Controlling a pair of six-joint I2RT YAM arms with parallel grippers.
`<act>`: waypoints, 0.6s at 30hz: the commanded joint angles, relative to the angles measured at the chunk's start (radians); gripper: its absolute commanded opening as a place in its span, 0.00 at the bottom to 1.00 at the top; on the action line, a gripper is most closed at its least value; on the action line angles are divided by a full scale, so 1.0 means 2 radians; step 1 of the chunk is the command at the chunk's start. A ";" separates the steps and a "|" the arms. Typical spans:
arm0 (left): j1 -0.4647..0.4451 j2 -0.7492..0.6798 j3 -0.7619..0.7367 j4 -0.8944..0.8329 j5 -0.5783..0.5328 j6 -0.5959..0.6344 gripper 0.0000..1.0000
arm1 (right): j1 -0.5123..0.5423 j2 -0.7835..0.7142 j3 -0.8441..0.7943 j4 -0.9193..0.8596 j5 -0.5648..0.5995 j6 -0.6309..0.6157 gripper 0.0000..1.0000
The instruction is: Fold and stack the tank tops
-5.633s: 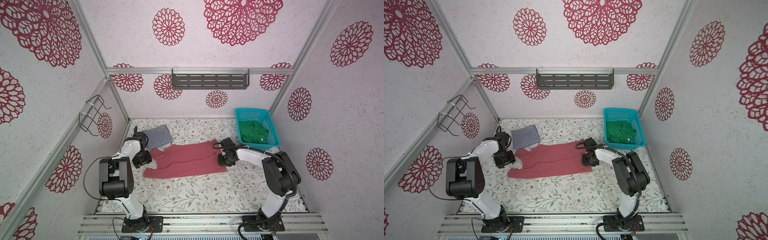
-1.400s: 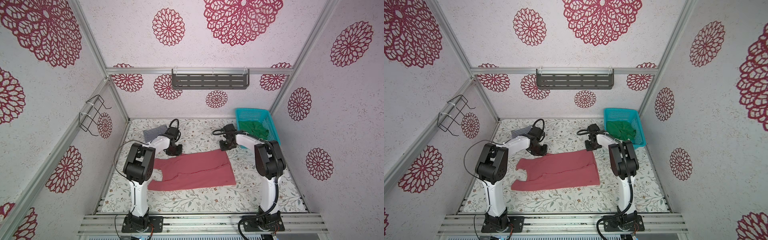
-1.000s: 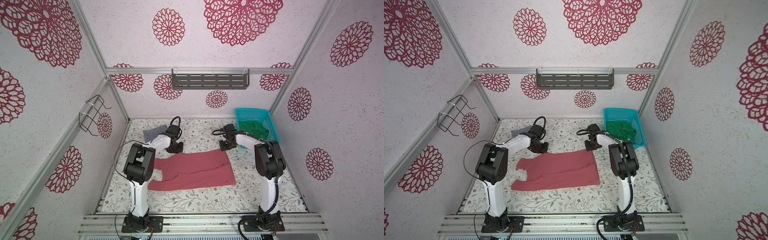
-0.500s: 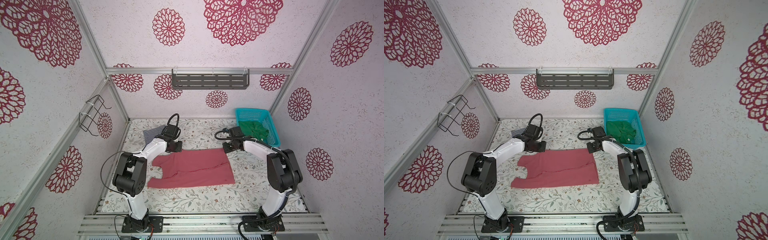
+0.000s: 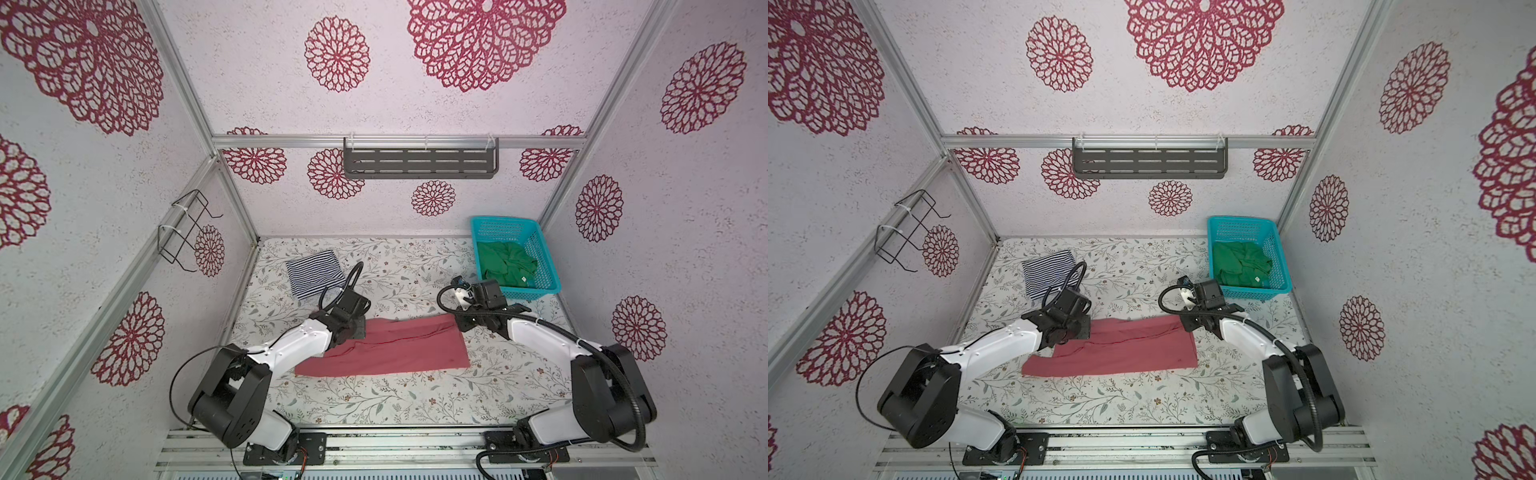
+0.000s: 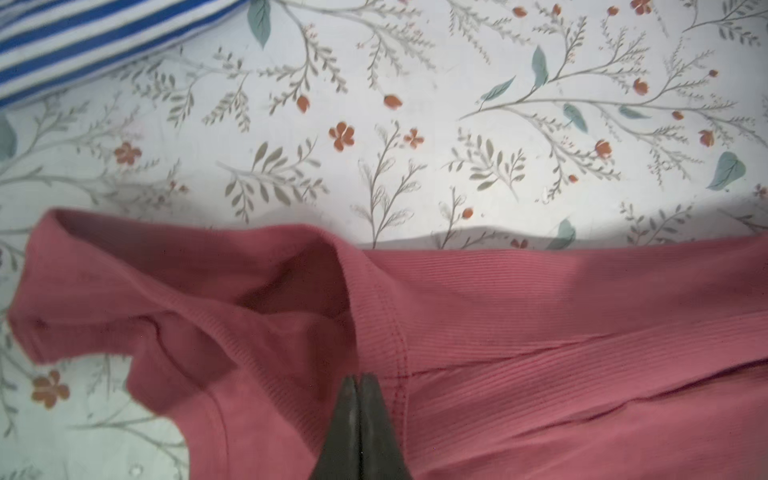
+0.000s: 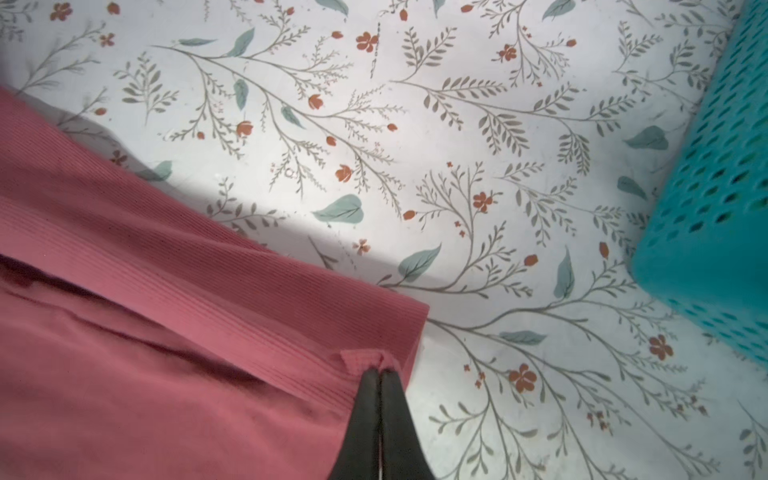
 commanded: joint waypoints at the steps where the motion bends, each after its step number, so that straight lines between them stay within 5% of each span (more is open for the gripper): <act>1: -0.017 -0.032 -0.055 0.034 -0.030 -0.111 0.00 | 0.005 -0.040 -0.035 0.019 -0.013 0.031 0.00; 4: -0.022 -0.050 -0.084 0.035 -0.030 -0.138 0.00 | 0.013 -0.056 -0.055 0.014 -0.020 0.052 0.00; 6: -0.022 -0.079 -0.088 0.018 -0.035 -0.140 0.24 | 0.013 -0.061 -0.051 -0.007 -0.011 0.056 0.19; 10: -0.021 -0.151 -0.060 -0.045 -0.036 -0.128 0.56 | 0.010 -0.083 -0.039 -0.021 0.017 0.058 0.32; 13: -0.009 -0.177 -0.040 -0.080 -0.021 -0.130 0.57 | 0.009 -0.082 -0.011 -0.037 0.002 0.070 0.36; 18: 0.010 -0.124 -0.012 -0.059 0.045 -0.123 0.43 | 0.017 -0.038 0.040 -0.064 -0.012 0.162 0.35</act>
